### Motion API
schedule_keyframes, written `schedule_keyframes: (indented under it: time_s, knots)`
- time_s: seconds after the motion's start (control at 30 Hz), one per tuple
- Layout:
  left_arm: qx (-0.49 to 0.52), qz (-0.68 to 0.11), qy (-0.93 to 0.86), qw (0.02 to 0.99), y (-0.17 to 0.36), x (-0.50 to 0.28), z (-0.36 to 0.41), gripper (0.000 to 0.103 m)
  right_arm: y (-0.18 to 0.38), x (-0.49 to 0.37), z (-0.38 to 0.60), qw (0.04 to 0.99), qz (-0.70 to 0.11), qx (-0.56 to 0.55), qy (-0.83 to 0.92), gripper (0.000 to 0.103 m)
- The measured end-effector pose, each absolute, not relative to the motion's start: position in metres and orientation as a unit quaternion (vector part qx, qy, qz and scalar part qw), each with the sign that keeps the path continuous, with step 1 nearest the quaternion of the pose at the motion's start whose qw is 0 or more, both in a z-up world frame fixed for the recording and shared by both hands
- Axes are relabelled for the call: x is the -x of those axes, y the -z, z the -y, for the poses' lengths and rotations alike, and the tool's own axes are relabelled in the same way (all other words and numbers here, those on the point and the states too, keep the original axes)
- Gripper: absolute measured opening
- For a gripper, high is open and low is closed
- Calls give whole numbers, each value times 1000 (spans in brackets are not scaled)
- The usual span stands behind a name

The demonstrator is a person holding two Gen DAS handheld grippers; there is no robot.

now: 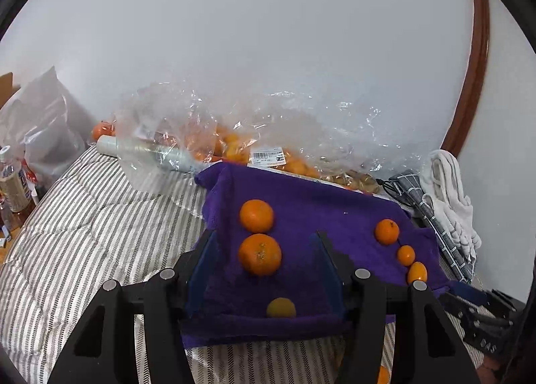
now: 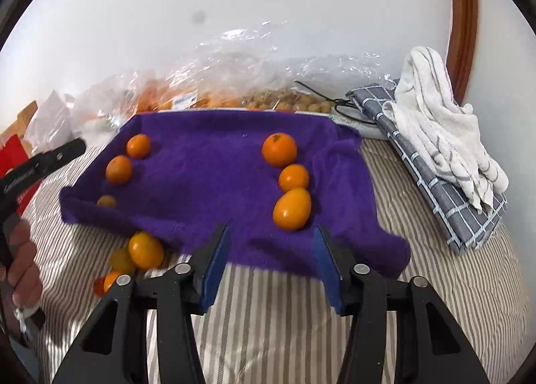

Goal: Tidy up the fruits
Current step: 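Grasp another mandarin from the bed with the right gripper while the left gripper grasps a small red fruit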

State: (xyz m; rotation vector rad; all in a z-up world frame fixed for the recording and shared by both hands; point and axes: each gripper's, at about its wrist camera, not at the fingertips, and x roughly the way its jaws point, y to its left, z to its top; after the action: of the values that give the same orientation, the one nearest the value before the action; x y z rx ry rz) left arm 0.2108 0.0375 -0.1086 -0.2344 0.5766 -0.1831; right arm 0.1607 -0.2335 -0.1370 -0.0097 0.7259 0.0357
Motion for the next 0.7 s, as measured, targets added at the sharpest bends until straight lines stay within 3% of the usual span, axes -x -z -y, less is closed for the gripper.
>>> schedule_keyframes:
  time_s: [0.23, 0.7]
  knots:
    - [107, -281, 74, 951, 102, -198, -51, 55, 147, -147, 222, 930, -366, -15, -40, 44]
    - [107, -357, 56, 926, 138, -144, -115, 58, 156, -165, 173, 904, -406, -36, -131, 44]
